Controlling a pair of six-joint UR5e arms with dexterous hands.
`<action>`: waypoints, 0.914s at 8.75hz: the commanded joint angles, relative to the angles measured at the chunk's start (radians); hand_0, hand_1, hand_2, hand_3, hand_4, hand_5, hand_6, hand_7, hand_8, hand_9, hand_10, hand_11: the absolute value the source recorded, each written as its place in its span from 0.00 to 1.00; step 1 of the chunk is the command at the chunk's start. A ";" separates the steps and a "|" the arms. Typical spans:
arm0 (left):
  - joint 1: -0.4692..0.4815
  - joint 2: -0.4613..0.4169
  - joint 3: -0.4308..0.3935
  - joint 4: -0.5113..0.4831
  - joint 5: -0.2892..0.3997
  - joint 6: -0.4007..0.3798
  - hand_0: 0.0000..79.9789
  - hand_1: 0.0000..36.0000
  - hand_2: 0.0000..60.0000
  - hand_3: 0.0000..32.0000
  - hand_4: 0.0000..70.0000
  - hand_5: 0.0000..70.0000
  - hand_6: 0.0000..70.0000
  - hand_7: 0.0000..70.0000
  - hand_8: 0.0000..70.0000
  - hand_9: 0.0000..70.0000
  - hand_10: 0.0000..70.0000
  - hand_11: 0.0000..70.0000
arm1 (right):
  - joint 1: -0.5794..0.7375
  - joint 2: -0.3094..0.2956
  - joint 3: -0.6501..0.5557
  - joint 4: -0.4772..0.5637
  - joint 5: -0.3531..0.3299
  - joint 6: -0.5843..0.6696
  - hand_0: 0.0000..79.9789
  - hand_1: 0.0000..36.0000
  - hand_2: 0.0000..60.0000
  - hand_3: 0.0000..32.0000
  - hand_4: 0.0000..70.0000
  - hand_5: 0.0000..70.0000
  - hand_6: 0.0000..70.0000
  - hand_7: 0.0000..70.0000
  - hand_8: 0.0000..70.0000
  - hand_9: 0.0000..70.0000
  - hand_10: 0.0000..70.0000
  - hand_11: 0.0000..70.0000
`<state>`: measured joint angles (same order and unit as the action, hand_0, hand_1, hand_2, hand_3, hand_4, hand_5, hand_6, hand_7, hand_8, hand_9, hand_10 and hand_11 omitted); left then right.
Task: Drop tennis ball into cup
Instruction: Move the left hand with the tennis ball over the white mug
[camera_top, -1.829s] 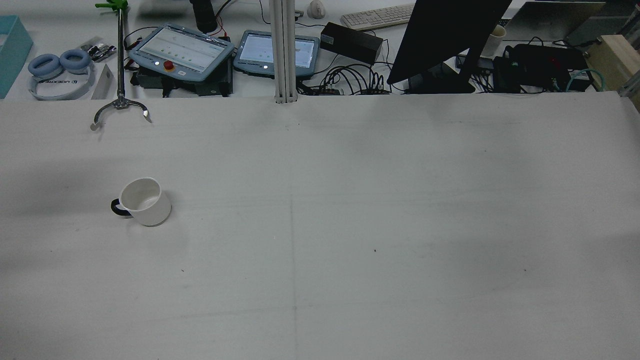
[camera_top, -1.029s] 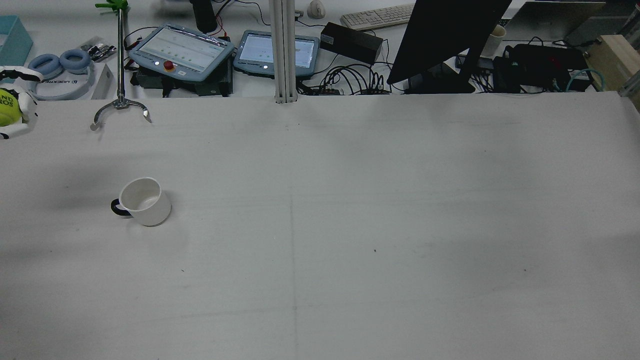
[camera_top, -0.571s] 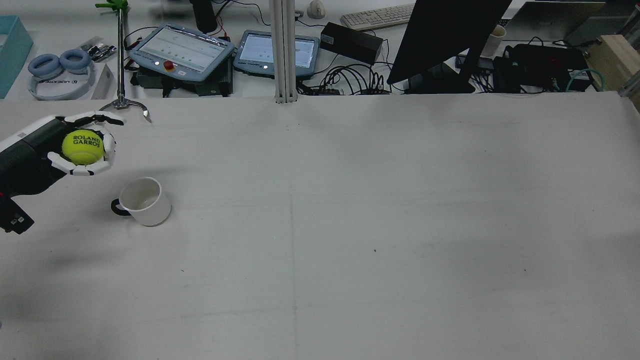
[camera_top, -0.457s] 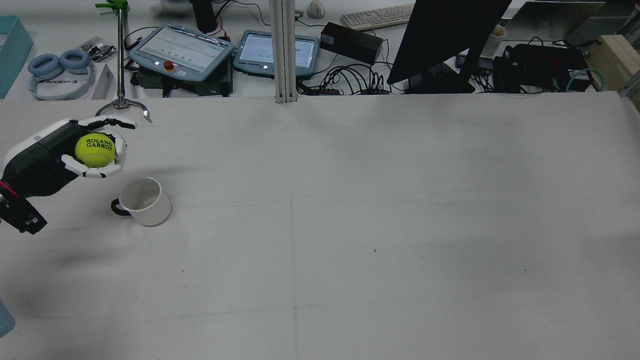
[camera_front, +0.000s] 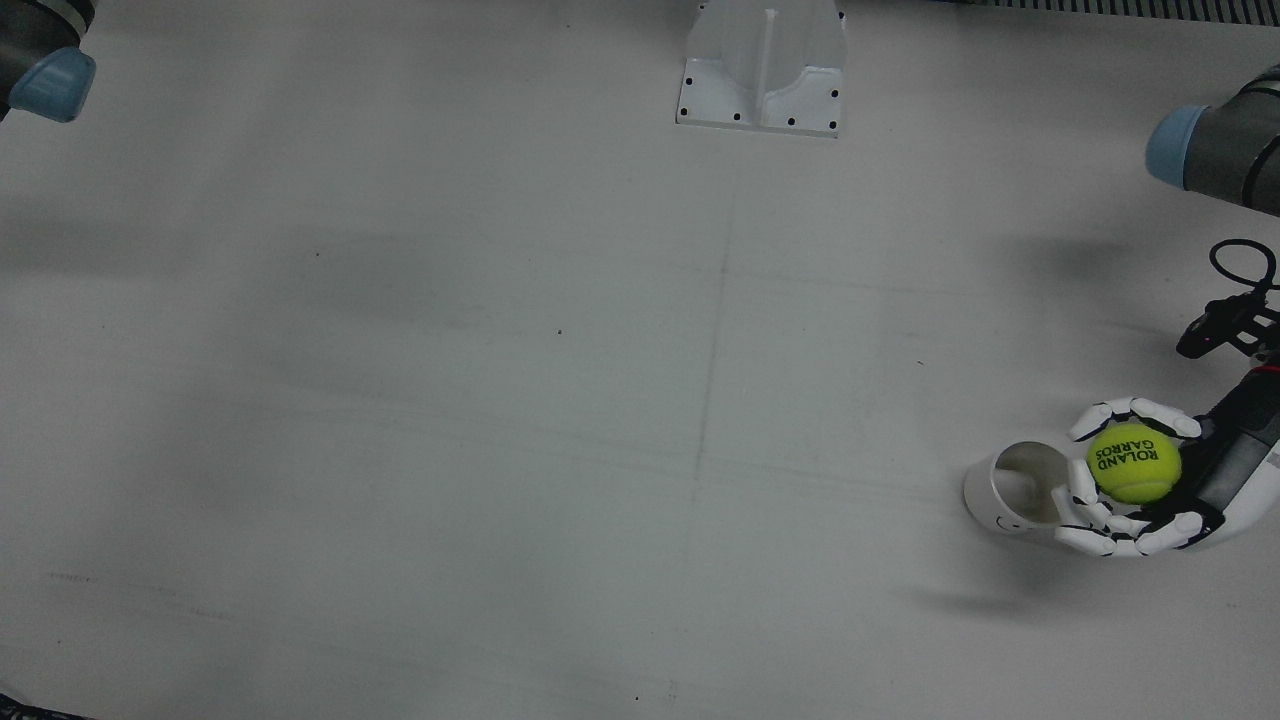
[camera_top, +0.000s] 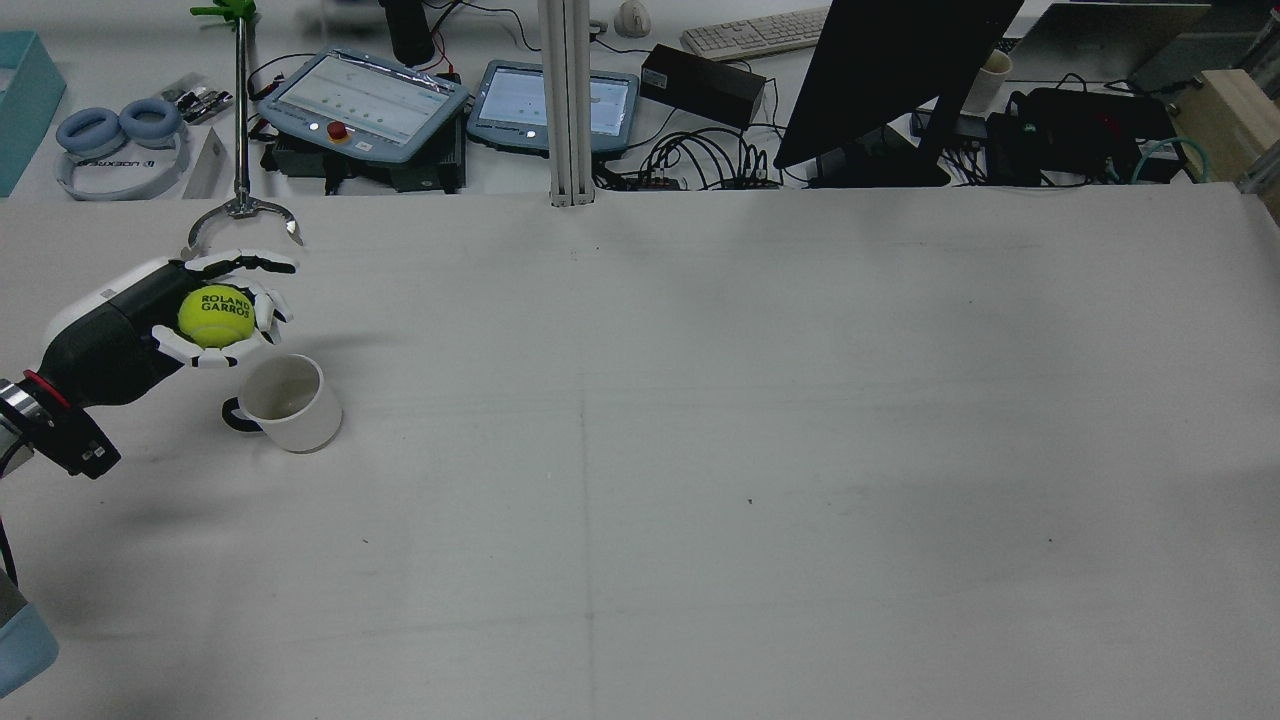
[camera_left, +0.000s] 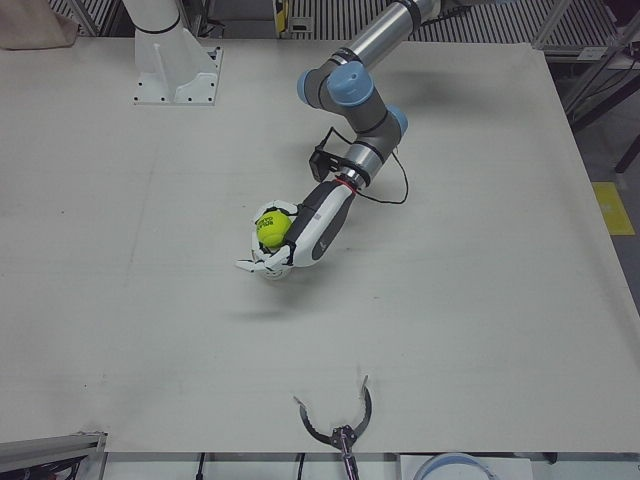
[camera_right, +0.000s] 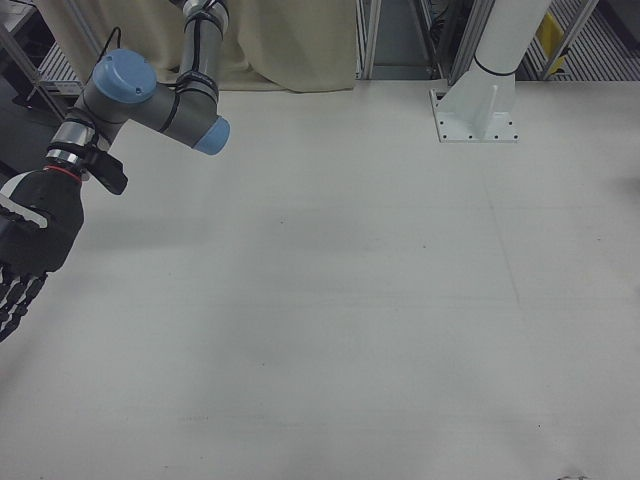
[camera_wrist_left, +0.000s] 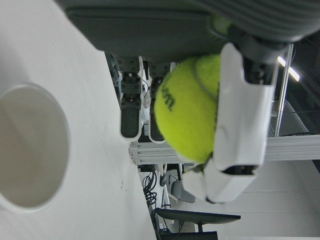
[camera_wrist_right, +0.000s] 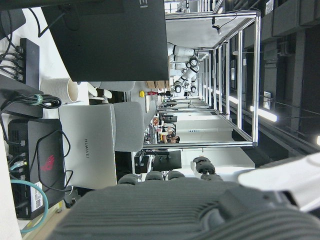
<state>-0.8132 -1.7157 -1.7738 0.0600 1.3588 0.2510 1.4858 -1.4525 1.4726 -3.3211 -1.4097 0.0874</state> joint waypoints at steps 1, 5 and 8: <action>0.080 -0.004 0.034 -0.023 0.000 0.001 0.71 0.78 0.66 0.00 0.29 0.23 0.60 0.36 0.26 0.25 0.31 0.49 | 0.001 0.000 0.000 0.000 0.000 0.000 0.00 0.00 0.00 0.00 0.00 0.00 0.00 0.00 0.00 0.00 0.00 0.00; 0.078 -0.025 0.027 -0.019 0.006 -0.015 0.67 0.72 0.71 0.00 0.28 0.23 0.64 0.30 0.25 0.21 0.28 0.43 | 0.001 0.000 0.000 0.000 0.000 -0.001 0.00 0.00 0.00 0.00 0.00 0.00 0.00 0.00 0.00 0.00 0.00 0.00; 0.046 -0.053 0.039 0.023 0.006 -0.013 0.67 0.73 0.72 0.00 0.29 0.20 0.52 0.32 0.22 0.21 0.27 0.42 | -0.001 0.001 0.000 0.000 0.000 0.000 0.00 0.00 0.00 0.00 0.00 0.00 0.00 0.00 0.00 0.00 0.00 0.00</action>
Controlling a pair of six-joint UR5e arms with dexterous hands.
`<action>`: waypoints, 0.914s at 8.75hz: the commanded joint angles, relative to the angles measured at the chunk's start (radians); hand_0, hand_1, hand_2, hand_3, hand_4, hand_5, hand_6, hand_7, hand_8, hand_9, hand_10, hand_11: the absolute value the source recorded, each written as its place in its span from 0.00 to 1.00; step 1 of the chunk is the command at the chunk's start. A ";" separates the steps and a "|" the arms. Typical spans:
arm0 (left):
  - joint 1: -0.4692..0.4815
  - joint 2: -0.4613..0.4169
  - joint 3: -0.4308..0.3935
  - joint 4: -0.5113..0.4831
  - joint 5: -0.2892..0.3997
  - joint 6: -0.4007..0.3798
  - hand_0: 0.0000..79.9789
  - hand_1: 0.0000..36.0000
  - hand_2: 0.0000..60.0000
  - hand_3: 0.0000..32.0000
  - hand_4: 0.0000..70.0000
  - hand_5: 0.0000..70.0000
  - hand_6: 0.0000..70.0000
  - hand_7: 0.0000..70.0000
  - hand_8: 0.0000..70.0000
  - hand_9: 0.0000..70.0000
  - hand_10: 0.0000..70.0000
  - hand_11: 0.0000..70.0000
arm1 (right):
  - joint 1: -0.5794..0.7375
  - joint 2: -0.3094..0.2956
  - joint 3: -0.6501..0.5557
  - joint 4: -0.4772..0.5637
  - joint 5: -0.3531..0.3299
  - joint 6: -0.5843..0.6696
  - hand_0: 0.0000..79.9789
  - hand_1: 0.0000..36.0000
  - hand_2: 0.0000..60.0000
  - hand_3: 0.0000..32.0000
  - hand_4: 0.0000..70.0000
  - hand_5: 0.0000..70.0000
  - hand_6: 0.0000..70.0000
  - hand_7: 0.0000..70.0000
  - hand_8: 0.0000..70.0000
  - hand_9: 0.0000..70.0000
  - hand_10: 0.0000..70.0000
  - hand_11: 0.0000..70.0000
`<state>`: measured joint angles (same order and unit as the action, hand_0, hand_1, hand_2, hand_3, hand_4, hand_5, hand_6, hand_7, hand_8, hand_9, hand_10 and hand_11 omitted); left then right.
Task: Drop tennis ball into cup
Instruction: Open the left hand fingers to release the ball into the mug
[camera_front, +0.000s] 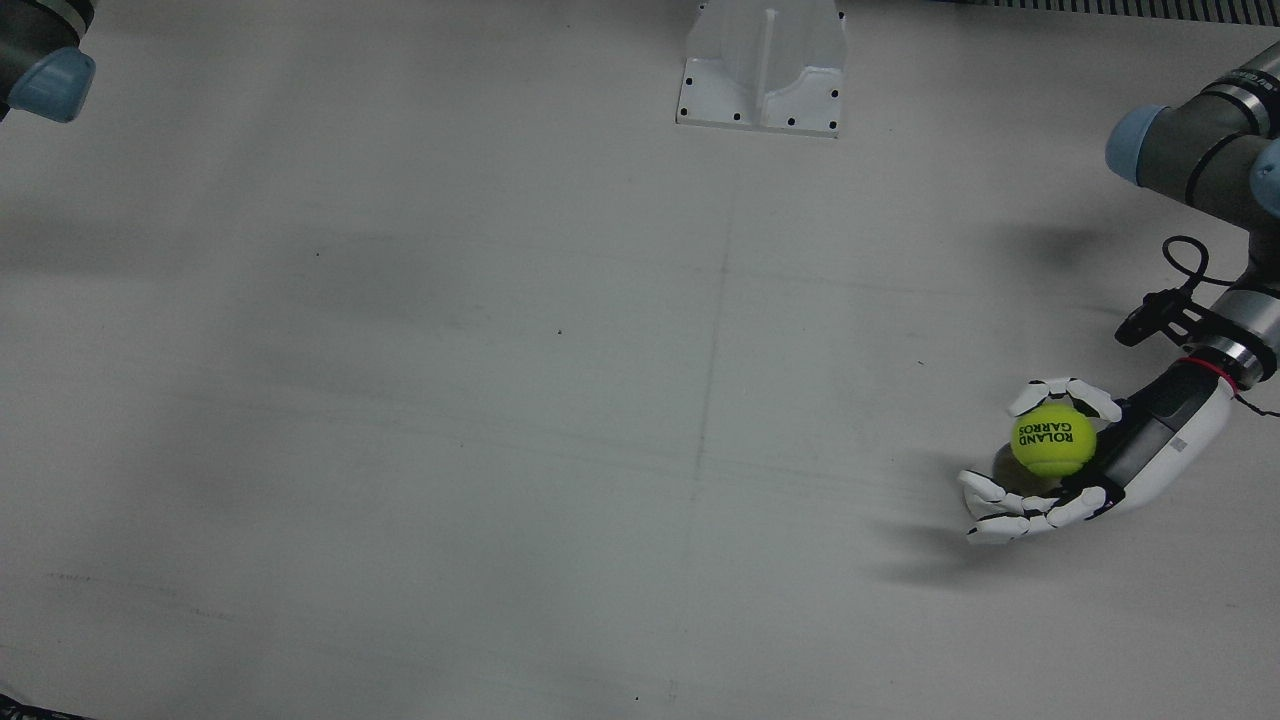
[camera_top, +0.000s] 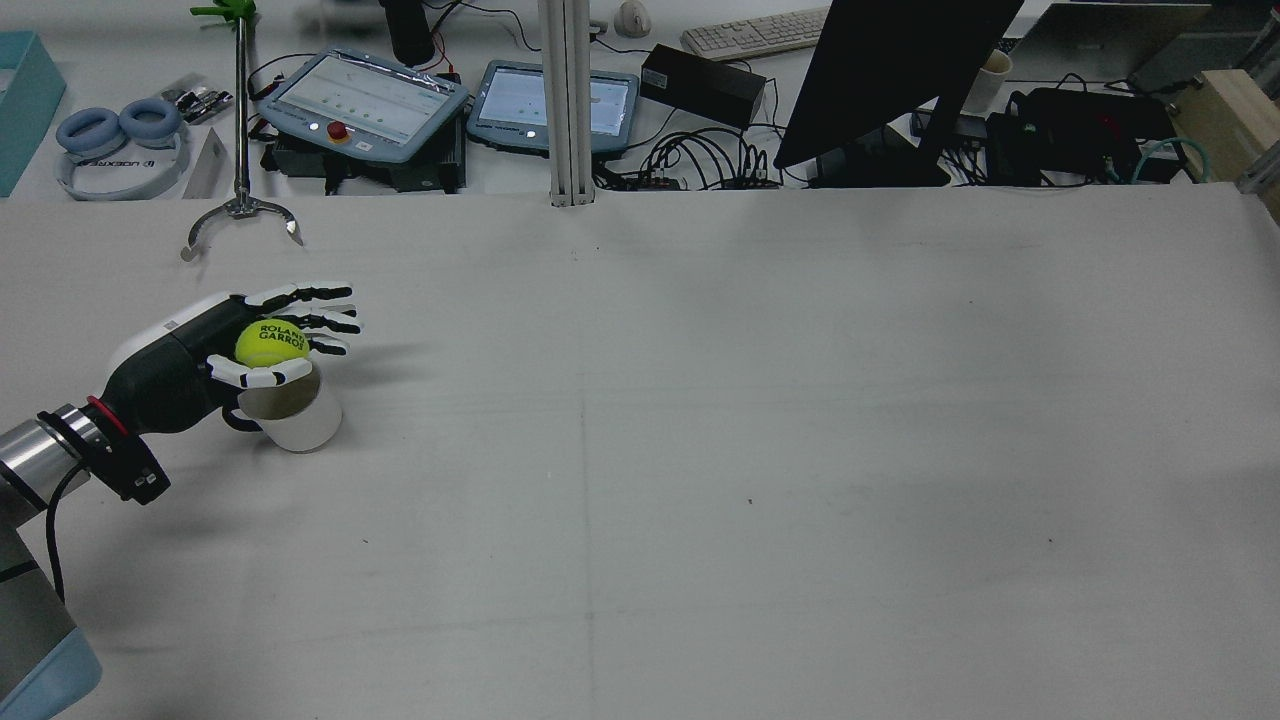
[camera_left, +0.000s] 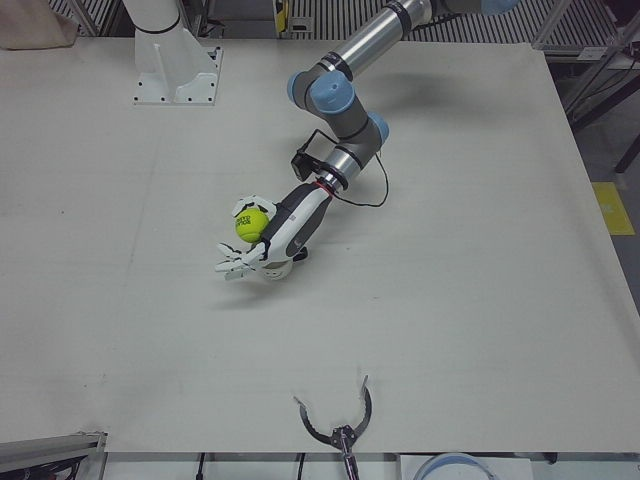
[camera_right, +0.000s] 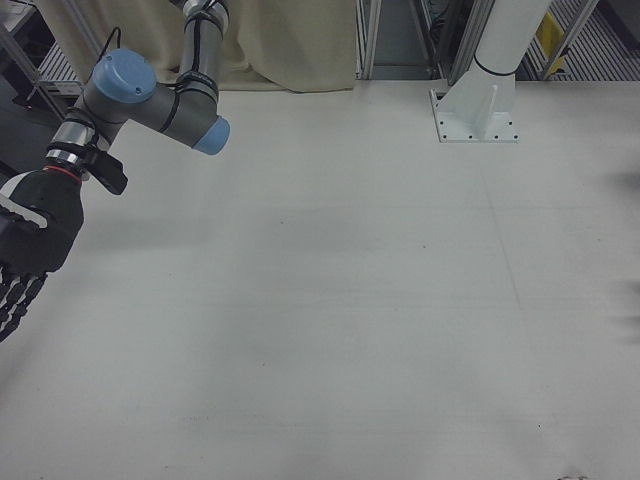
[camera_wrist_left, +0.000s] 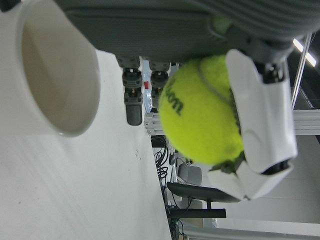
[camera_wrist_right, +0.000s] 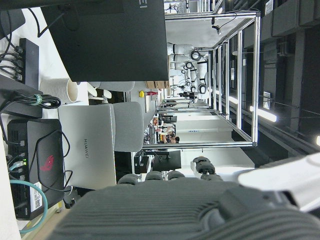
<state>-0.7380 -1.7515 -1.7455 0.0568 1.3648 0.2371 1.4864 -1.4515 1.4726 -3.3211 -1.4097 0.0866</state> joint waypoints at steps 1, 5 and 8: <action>-0.064 -0.014 0.021 0.025 0.002 0.002 0.66 0.70 0.75 0.00 0.29 0.23 0.70 0.29 0.25 0.20 0.27 0.42 | 0.000 -0.001 0.000 0.000 0.000 0.001 0.00 0.00 0.00 0.00 0.00 0.00 0.00 0.00 0.00 0.00 0.00 0.00; -0.093 0.007 -0.002 0.012 0.002 0.010 0.63 0.66 0.75 0.00 0.26 0.20 0.54 0.29 0.21 0.19 0.26 0.41 | 0.000 -0.001 0.000 0.000 0.000 -0.001 0.00 0.00 0.00 0.00 0.00 0.00 0.00 0.00 0.00 0.00 0.00 0.00; -0.063 0.007 0.011 0.009 0.003 0.054 0.62 0.64 0.77 0.00 0.23 0.21 0.62 0.25 0.22 0.18 0.25 0.39 | -0.001 -0.001 0.000 0.000 0.000 0.001 0.00 0.00 0.00 0.00 0.00 0.00 0.00 0.00 0.00 0.00 0.00 0.00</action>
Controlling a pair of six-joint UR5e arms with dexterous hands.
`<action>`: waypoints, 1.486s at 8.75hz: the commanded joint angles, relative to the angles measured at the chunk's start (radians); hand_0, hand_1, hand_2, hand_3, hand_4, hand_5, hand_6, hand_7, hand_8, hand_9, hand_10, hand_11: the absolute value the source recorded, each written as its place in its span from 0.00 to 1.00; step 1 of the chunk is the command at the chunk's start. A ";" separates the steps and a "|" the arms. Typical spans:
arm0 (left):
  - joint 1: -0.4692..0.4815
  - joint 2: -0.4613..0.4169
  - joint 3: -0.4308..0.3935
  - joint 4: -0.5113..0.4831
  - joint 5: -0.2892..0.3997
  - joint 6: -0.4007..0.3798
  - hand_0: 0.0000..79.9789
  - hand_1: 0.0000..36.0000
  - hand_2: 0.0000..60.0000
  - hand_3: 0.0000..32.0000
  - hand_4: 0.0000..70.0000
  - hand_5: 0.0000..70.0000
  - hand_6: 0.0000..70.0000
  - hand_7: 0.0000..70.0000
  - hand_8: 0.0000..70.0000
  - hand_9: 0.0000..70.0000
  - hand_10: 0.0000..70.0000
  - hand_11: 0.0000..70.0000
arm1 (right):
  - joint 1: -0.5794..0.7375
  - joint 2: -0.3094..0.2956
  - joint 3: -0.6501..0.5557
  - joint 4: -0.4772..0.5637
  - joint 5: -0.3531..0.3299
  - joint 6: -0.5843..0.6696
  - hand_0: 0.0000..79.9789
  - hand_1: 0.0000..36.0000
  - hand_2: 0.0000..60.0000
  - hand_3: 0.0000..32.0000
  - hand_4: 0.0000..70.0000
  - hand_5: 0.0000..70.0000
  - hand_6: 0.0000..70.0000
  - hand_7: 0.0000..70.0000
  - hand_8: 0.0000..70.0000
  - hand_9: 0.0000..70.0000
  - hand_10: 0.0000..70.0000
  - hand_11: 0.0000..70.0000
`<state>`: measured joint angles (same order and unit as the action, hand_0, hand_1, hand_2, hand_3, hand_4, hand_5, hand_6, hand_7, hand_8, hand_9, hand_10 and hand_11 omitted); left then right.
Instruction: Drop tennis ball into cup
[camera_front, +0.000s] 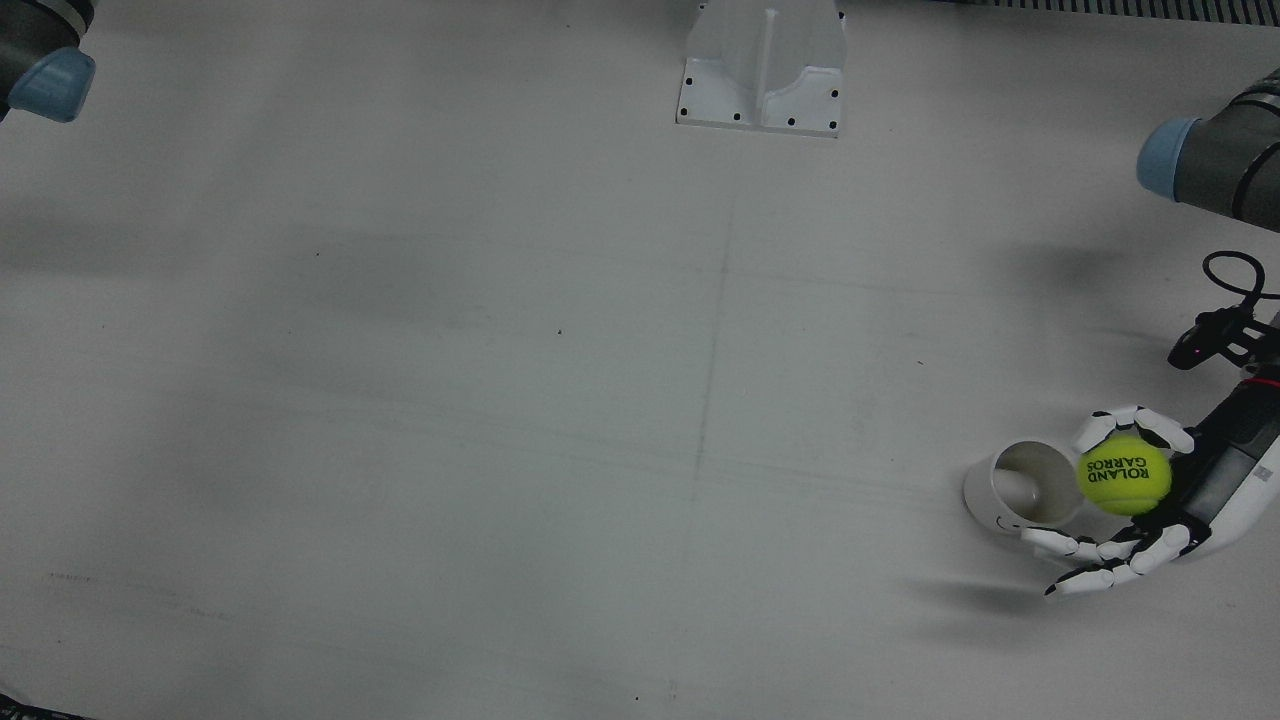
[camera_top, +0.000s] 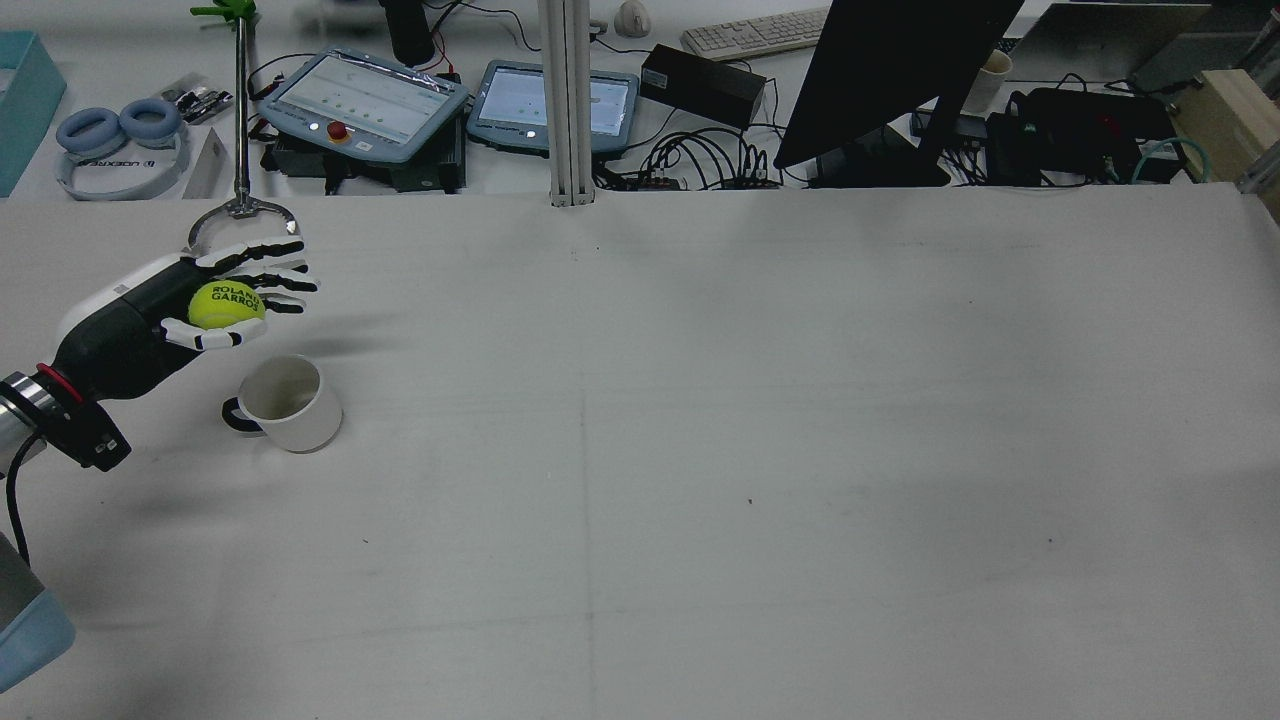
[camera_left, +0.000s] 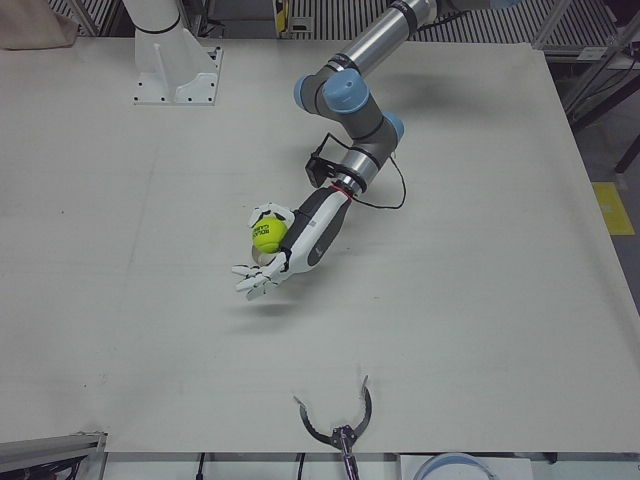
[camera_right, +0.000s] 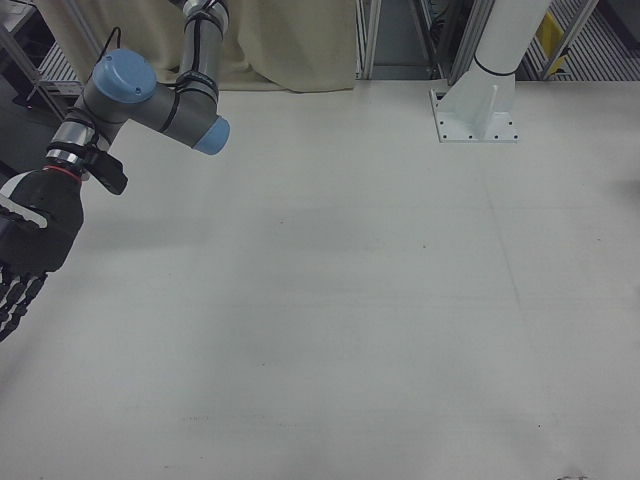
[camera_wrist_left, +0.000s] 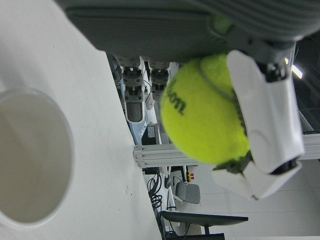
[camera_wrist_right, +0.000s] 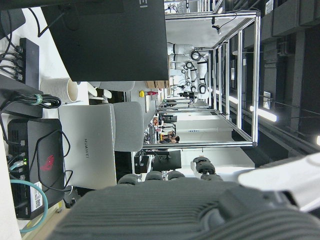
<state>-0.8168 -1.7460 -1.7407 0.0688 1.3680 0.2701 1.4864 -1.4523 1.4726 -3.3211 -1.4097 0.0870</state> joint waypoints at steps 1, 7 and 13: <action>0.018 0.003 0.010 -0.004 0.000 0.024 0.61 0.60 0.76 0.00 0.23 0.20 0.59 0.26 0.22 0.18 0.25 0.39 | 0.000 0.000 0.000 0.000 0.000 0.000 0.00 0.00 0.00 0.00 0.00 0.00 0.00 0.00 0.00 0.00 0.00 0.00; 0.012 -0.001 0.058 -0.049 0.002 0.006 0.58 0.53 0.81 0.00 0.20 0.20 0.64 0.23 0.22 0.16 0.23 0.35 | 0.000 0.001 0.000 0.000 0.000 -0.001 0.00 0.00 0.00 0.00 0.00 0.00 0.00 0.00 0.00 0.00 0.00 0.00; -0.494 0.031 0.024 -0.050 0.148 -0.038 0.62 0.65 0.89 0.00 0.28 0.24 0.78 0.28 0.27 0.20 0.26 0.41 | 0.000 0.000 0.000 0.000 0.000 0.000 0.00 0.00 0.00 0.00 0.00 0.00 0.00 0.00 0.00 0.00 0.00 0.00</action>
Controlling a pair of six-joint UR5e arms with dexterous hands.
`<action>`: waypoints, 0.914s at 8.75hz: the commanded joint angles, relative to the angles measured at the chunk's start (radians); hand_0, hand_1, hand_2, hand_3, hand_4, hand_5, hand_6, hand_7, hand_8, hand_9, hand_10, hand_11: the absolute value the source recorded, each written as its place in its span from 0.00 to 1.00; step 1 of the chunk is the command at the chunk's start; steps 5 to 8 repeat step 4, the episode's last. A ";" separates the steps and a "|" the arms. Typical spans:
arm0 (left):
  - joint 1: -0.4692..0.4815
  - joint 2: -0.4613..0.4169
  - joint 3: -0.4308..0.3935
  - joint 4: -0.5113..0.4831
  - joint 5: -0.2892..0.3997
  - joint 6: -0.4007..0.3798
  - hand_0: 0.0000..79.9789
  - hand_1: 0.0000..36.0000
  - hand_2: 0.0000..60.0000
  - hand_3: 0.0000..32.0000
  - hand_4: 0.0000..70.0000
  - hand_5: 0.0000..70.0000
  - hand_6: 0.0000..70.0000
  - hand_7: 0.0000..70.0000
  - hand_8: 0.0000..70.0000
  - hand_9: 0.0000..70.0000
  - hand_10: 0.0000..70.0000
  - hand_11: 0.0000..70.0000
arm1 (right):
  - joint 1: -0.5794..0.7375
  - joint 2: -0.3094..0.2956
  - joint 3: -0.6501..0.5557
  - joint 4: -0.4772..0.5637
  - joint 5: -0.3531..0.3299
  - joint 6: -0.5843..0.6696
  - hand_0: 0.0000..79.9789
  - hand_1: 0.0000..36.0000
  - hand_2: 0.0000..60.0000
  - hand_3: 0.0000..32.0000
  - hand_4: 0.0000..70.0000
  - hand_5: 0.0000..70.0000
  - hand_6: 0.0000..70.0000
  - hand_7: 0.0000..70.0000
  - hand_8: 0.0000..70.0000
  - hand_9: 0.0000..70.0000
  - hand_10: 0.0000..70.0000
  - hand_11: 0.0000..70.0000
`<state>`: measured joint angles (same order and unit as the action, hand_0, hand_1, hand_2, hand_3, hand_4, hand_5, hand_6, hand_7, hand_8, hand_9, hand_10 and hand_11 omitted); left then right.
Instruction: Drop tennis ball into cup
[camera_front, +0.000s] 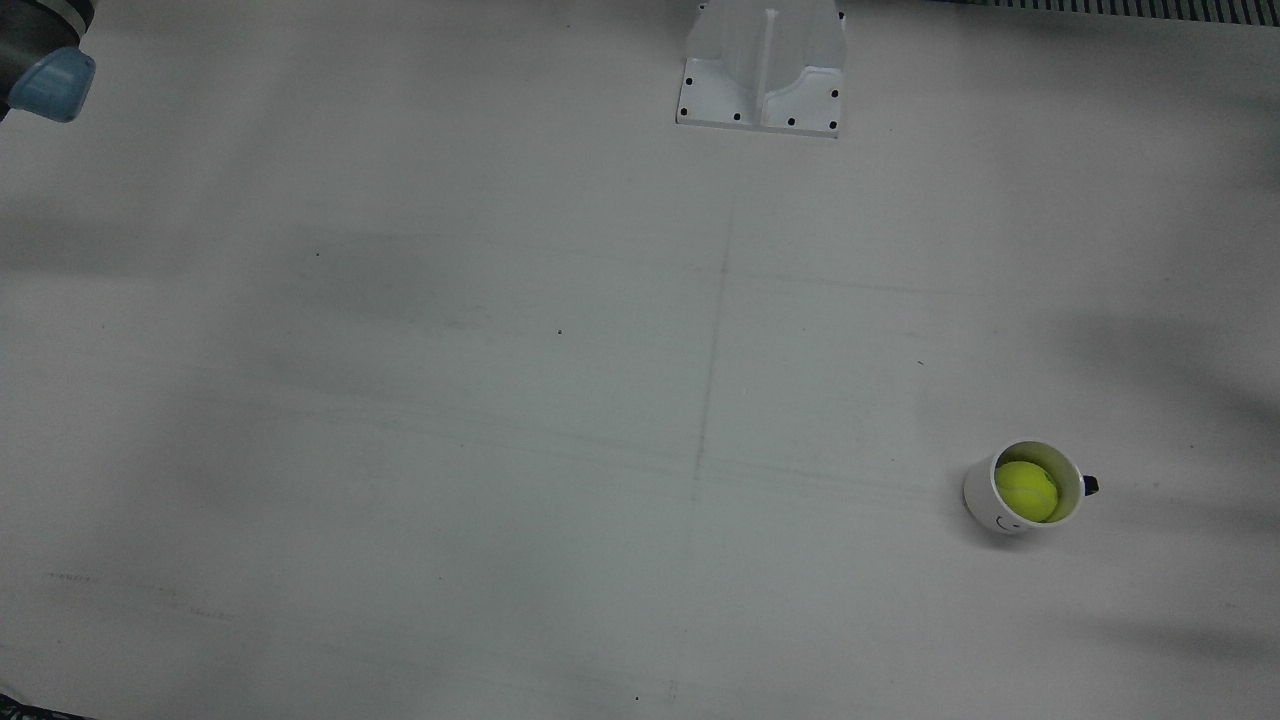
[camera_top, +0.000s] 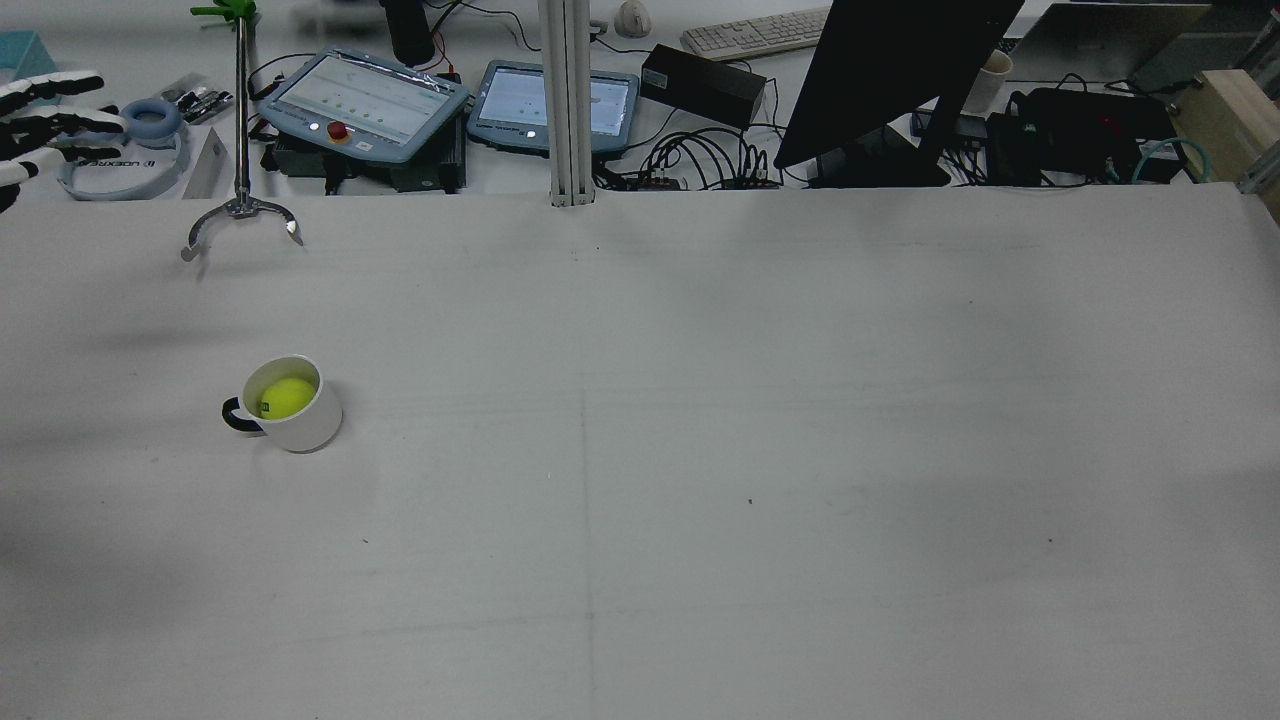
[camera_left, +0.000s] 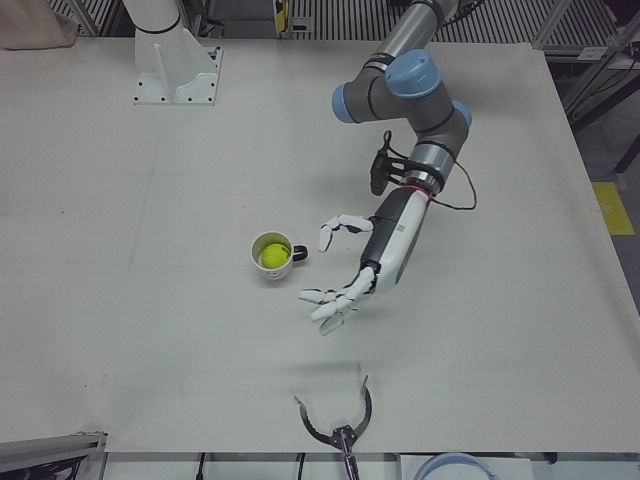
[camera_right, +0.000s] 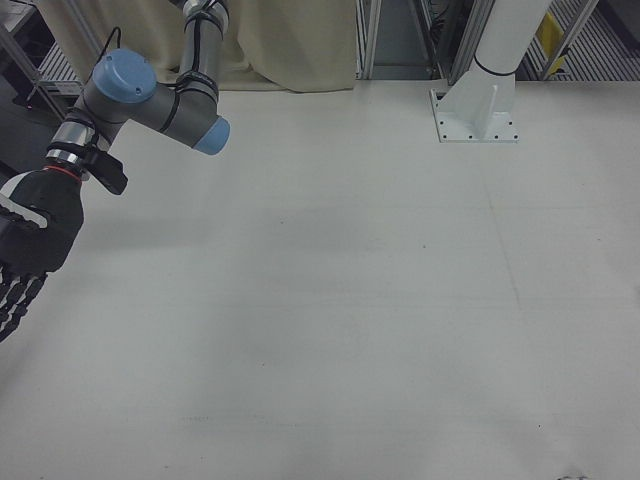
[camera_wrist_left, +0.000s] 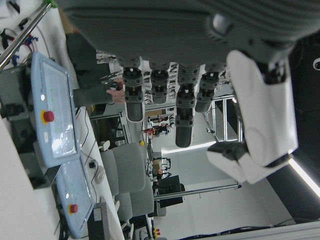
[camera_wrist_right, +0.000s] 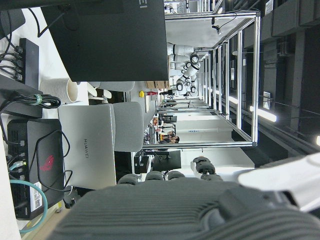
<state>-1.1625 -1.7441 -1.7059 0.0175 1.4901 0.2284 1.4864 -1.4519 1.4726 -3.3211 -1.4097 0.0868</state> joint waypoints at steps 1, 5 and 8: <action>-0.149 0.059 -0.058 0.016 0.024 0.002 0.65 0.72 0.84 0.00 0.28 0.21 0.58 0.33 0.23 0.21 0.26 0.41 | 0.000 -0.001 0.000 0.000 0.000 0.001 0.00 0.00 0.00 0.00 0.00 0.00 0.00 0.00 0.00 0.00 0.00 0.00; -0.151 0.135 -0.122 0.016 0.024 0.002 0.68 0.70 0.65 0.00 0.30 0.23 0.68 0.31 0.26 0.22 0.29 0.46 | 0.000 0.001 0.000 0.000 0.000 0.001 0.00 0.00 0.00 0.00 0.00 0.00 0.00 0.00 0.00 0.00 0.00 0.00; -0.151 0.135 -0.122 0.016 0.024 0.002 0.68 0.70 0.65 0.00 0.30 0.23 0.68 0.31 0.26 0.22 0.29 0.46 | 0.000 0.001 0.000 0.000 0.000 0.001 0.00 0.00 0.00 0.00 0.00 0.00 0.00 0.00 0.00 0.00 0.00 0.00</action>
